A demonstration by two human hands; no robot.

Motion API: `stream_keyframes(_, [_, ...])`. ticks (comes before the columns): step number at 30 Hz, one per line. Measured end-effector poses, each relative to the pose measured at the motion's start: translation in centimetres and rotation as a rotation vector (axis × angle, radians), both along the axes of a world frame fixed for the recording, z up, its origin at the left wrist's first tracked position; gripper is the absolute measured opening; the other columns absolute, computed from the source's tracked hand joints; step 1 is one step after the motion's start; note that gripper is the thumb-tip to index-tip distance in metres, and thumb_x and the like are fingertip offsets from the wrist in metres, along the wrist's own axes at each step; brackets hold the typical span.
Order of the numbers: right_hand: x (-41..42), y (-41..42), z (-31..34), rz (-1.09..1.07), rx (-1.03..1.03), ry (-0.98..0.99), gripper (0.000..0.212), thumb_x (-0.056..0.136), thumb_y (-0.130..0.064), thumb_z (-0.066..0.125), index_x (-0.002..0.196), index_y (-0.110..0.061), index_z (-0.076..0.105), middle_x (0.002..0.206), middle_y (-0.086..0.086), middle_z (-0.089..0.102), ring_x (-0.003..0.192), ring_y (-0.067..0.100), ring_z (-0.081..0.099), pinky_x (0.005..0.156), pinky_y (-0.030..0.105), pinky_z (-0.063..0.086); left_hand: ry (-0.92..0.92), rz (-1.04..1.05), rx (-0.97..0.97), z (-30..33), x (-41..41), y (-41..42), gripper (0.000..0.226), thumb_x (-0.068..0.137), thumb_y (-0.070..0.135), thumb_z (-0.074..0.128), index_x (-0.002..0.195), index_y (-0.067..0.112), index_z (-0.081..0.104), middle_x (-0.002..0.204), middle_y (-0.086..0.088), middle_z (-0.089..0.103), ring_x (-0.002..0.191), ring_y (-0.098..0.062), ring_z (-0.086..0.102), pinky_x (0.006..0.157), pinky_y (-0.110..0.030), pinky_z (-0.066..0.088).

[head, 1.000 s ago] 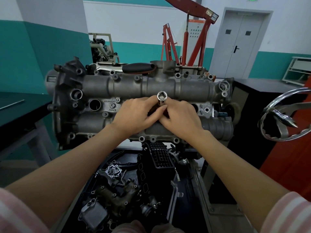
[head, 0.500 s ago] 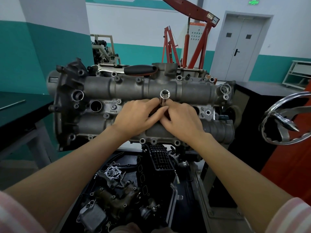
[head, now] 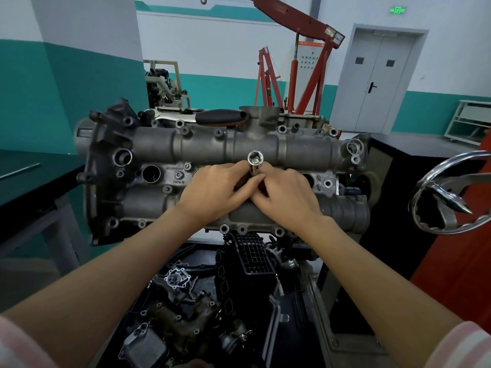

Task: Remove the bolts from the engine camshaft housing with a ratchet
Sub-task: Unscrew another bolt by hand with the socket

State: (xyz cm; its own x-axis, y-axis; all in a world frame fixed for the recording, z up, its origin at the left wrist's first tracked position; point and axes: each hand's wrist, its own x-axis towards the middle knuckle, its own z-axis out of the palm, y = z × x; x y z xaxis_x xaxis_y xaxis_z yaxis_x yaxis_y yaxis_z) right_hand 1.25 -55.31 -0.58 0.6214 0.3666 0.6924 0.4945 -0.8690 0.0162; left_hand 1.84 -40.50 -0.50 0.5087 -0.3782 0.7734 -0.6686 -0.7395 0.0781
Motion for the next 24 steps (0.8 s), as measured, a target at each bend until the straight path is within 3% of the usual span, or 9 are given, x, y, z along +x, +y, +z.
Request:
stream_keyframes(3, [0.11,-0.05,0.03,0.012,0.037,0.023,0.026,0.089,-0.037,0.047,0.092,-0.012,0.044,0.082,0.005,0.066,0.075,0.027,0.059,0.061,0.028,0.020,-0.014,-0.004,0.017,-0.01,-0.12,-0.06,0.053,0.087,0.047,0.031,0.084,0.006,0.065,0.065,-0.008,0.064,0.055,-0.030,0.060,0.047,-0.030,0.041])
stream_keyframes(8, [0.29,-0.08,0.13,-0.020,-0.012,0.014,0.028,0.091,-0.035,0.042,0.090,-0.017,0.064,0.082,0.001,0.067,0.079,0.023,0.059,0.061,0.027,0.021,0.019,0.018,0.020,0.10,-0.03,-0.07,0.064,0.086,0.054,0.023,0.092,0.008,0.067,0.075,-0.009,0.067,0.066,-0.032,0.063,0.054,-0.041,0.048])
stream_keyframes(14, [0.26,-0.05,-0.03,-0.008,-0.035,0.002,0.026,0.092,-0.032,0.041,0.099,-0.012,0.056,0.091,0.005,0.066,0.081,0.026,0.058,0.066,0.030,0.027,0.019,-0.001,0.008,0.12,-0.13,-0.03,0.062,0.087,0.053,0.026,0.088,0.005,0.066,0.070,-0.007,0.066,0.062,-0.028,0.062,0.052,-0.040,0.047])
stream_keyframes(19, [0.16,-0.09,0.05,0.014,0.046,0.040,0.029,0.090,-0.038,0.047,0.098,-0.011,0.046,0.084,0.002,0.065,0.075,0.024,0.060,0.062,0.026,0.023,-0.015,-0.016,-0.003,0.11,-0.32,-0.18,0.051,0.087,0.046,0.034,0.085,0.006,0.067,0.064,-0.007,0.065,0.054,-0.029,0.061,0.046,-0.031,0.043])
stream_keyframes(24, [0.33,-0.14,0.18,-0.004,0.020,0.049,0.025,0.090,-0.035,0.044,0.091,-0.016,0.061,0.081,0.000,0.066,0.079,0.021,0.059,0.063,0.027,0.024,-0.022,0.008,0.020,0.10,-0.10,-0.19,0.047,0.088,0.044,0.035,0.082,0.005,0.062,0.059,-0.007,0.062,0.049,-0.031,0.058,0.045,-0.025,0.035])
